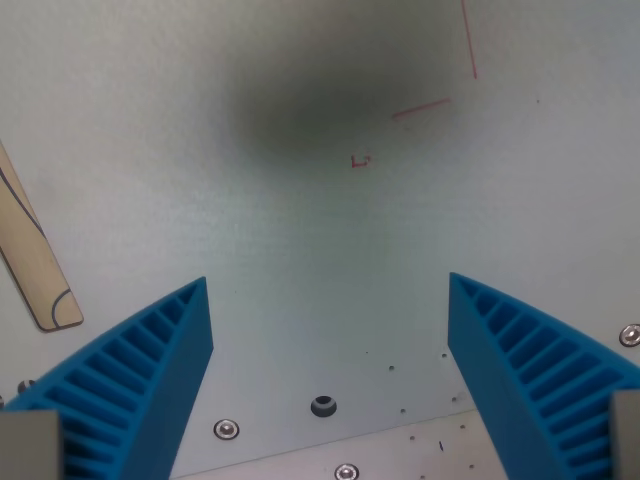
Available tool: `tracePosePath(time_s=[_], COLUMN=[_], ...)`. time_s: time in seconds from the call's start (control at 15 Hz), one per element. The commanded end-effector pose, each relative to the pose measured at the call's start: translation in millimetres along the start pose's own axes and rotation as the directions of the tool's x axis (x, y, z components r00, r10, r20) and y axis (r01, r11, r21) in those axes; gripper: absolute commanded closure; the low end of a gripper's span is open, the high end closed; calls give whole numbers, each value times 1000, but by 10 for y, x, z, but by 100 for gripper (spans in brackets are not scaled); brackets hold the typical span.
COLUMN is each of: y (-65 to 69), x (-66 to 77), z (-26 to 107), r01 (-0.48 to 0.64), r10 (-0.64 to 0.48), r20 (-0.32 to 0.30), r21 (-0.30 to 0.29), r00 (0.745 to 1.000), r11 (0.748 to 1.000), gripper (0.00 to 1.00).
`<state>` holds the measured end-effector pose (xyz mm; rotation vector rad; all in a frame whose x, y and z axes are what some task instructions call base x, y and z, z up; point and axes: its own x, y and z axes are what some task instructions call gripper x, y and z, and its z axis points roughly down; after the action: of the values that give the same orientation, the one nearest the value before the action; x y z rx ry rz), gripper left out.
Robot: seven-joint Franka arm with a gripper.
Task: Rotate around base negative y
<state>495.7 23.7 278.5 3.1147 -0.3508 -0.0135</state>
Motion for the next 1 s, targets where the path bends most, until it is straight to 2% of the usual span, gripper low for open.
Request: tracePosePath(time_s=[0.07,1.0], y=[0,0], x=[1,1], z=[-13,-13], r01=[0,2], r10=[0,5], r20=[-14,-173], r21=[3,40], r00=[1000,985], r11=[1000,999], gripper=[0,0])
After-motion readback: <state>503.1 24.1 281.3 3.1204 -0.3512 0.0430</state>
